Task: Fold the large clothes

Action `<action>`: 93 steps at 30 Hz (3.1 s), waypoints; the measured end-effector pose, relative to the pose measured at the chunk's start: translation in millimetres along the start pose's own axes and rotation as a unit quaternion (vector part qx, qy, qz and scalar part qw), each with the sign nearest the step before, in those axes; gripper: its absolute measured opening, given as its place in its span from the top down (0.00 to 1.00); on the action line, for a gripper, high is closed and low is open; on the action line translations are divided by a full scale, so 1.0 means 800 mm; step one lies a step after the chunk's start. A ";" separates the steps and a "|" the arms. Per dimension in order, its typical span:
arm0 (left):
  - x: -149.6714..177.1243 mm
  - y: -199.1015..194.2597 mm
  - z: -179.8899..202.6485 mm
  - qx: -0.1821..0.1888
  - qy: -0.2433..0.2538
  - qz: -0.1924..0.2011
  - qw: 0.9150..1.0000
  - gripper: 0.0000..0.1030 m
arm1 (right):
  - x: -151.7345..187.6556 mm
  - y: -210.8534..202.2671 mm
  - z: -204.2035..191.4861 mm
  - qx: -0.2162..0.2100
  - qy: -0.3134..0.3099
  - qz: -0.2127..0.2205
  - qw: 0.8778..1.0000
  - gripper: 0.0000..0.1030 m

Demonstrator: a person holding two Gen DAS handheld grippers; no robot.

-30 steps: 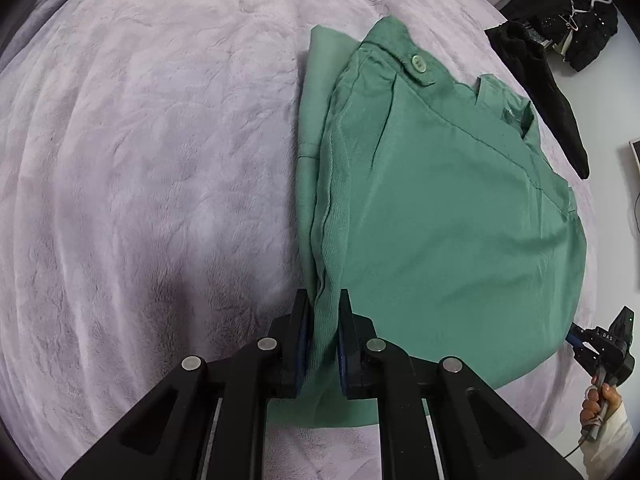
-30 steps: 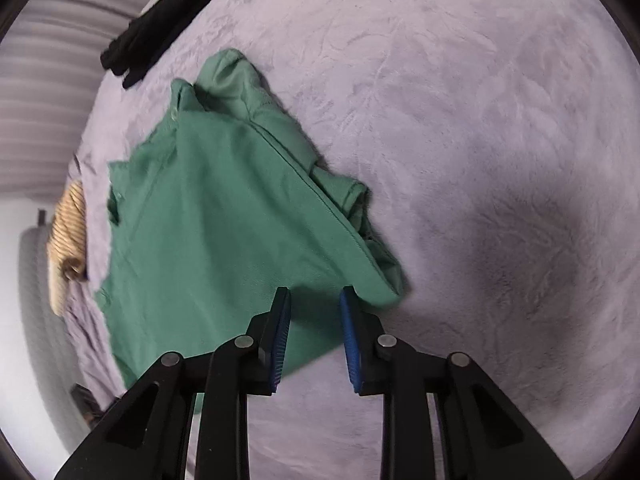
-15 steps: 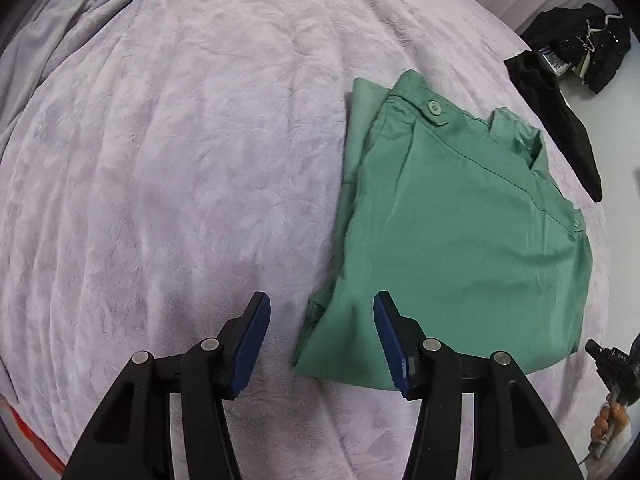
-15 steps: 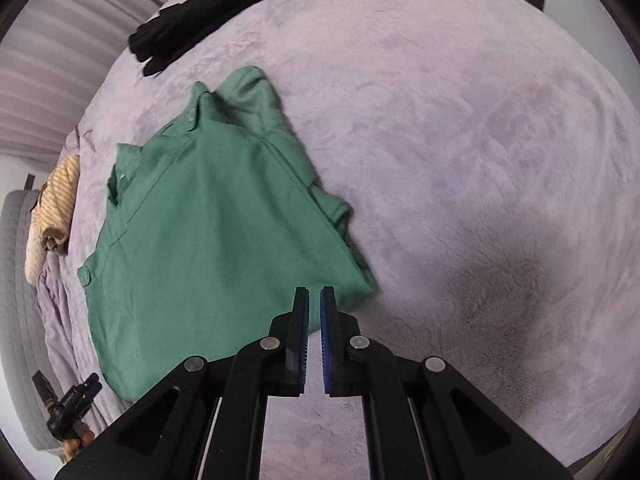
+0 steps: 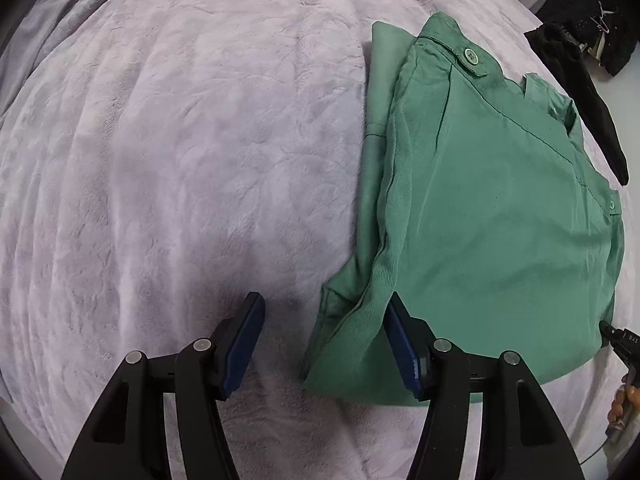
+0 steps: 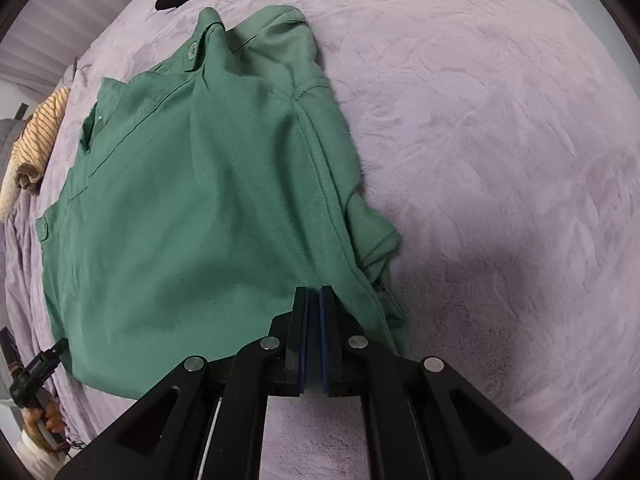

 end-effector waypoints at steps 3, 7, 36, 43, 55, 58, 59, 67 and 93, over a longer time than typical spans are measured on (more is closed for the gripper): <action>0.011 -0.004 -0.014 -0.009 -0.012 -0.006 1.000 0.40 | 0.010 -0.011 0.007 0.007 0.017 -0.004 1.000 0.92; 0.019 -0.004 -0.035 -0.021 -0.040 -0.013 0.999 0.40 | 0.031 -0.025 0.002 0.004 0.023 -0.010 1.000 0.92; 0.129 -0.133 -0.048 -0.067 0.016 0.001 0.998 0.03 | 0.170 -0.062 -0.193 -0.069 -0.045 -0.065 0.995 0.37; 0.121 -0.138 -0.033 -0.041 0.007 0.000 0.999 0.03 | 0.178 -0.076 -0.226 -0.066 -0.071 -0.055 0.994 0.28; 0.120 -0.135 -0.038 -0.042 0.025 -0.001 0.999 0.03 | 0.192 -0.080 -0.281 -0.067 -0.120 -0.041 0.990 0.14; 0.119 -0.134 -0.038 -0.045 0.028 -0.002 0.999 0.03 | 0.195 -0.077 -0.287 -0.063 -0.121 -0.043 0.990 0.13; 0.119 -0.134 -0.038 -0.045 0.029 -0.002 0.999 0.03 | 0.196 -0.076 -0.289 -0.063 -0.121 -0.043 0.990 0.12; 0.121 -0.128 -0.044 -0.053 0.036 -0.011 0.998 0.03 | 0.209 -0.064 -0.307 -0.073 -0.128 -0.052 0.988 0.00; 0.117 -0.091 -0.041 -0.037 0.072 -0.055 0.995 0.03 | 0.250 0.015 -0.300 -0.129 -0.021 -0.142 0.981 0.00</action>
Point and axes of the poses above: each gripper's, at about its wrist camera, not at the fingertips, and y roughly the way its jaws point, z to its right, x to its underside, the point moved 10 cm from there along y, roughly the way its jaws point, and after that the axes turned 5 degrees about -z, right-handed, at the moved point
